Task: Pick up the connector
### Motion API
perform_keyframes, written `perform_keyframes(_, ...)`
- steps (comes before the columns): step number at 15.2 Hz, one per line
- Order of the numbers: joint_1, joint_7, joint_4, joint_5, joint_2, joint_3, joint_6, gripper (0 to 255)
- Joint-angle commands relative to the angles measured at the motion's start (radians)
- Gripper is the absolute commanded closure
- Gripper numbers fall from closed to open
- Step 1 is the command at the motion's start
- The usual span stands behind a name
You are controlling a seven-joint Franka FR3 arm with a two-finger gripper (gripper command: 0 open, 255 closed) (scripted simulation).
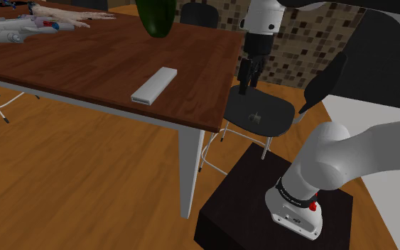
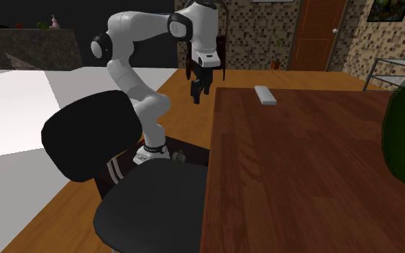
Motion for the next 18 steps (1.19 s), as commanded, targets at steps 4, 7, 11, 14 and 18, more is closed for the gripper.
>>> perform_keyframes(4,-0.037,-0.007,-0.081,-0.036,-0.016,-0.032,0.073,0)
perform_keyframes(7,-0.076,-0.014,-0.156,-0.073,-0.025,-0.066,0.147,0)
perform_keyframes(11,-0.133,-0.022,-0.244,-0.125,-0.022,-0.115,0.252,0)
perform_keyframes(14,-0.178,-0.029,-0.302,-0.166,-0.007,-0.155,0.335,0)
perform_keyframes(18,-0.24,-0.037,-0.366,-0.22,0.03,-0.214,0.453,0)
